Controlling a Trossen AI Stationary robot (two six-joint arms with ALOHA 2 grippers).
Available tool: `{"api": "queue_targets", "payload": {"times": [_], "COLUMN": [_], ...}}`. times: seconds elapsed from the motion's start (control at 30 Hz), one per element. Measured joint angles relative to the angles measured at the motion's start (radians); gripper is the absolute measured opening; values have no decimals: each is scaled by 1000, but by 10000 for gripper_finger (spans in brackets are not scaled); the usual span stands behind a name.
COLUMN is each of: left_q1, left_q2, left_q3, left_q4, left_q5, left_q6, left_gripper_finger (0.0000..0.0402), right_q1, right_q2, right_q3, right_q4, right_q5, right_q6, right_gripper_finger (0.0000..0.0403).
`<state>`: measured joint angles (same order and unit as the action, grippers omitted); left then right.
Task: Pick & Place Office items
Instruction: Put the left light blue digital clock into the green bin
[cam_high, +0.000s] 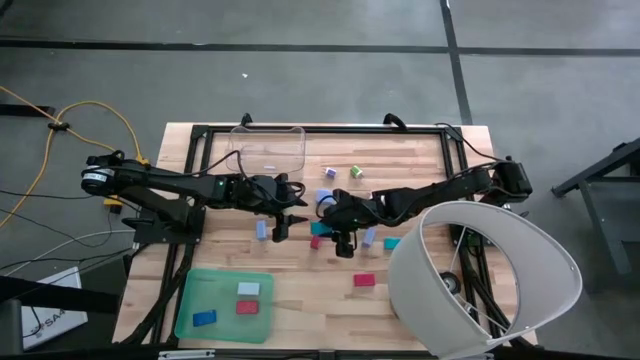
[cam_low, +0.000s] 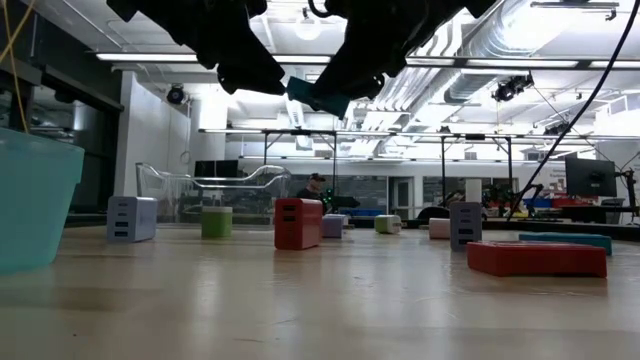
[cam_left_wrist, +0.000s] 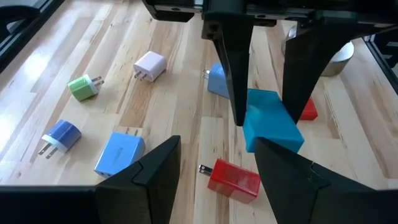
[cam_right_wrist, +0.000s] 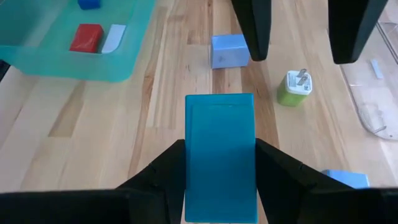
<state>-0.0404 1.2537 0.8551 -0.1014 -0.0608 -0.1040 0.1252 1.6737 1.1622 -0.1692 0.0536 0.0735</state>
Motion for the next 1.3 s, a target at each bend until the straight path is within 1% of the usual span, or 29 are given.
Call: {"api": "queue_targets", "payload": {"times": [0.33, 0.73, 0.97, 1.13, 1.3], "left_q1": [0, -10, -27, -27, -37], "left_q2": [0, 0, 0, 0, 5], "left_q3": [0, 0, 0, 0, 0], "left_q4": [63, 65, 65, 65, 63], "left_q5": [0, 0, 2, 1, -1], "left_q6": [0, 0, -18, -80, -71], "left_gripper_finger": [200, 200, 200, 200, 200], "right_q1": [0, 0, 0, 0, 0], "right_q2": [1, 2, 2, 2, 2], "right_q3": [0, 0, 0, 0, 0], "right_q4": [-9, -33, -59, -60, -50], "right_q5": [0, 0, 80, 79, 79], "right_q6": [-19, -23, -34, -45, -45], "right_gripper_finger": [147, 148, 148, 148, 148]}}
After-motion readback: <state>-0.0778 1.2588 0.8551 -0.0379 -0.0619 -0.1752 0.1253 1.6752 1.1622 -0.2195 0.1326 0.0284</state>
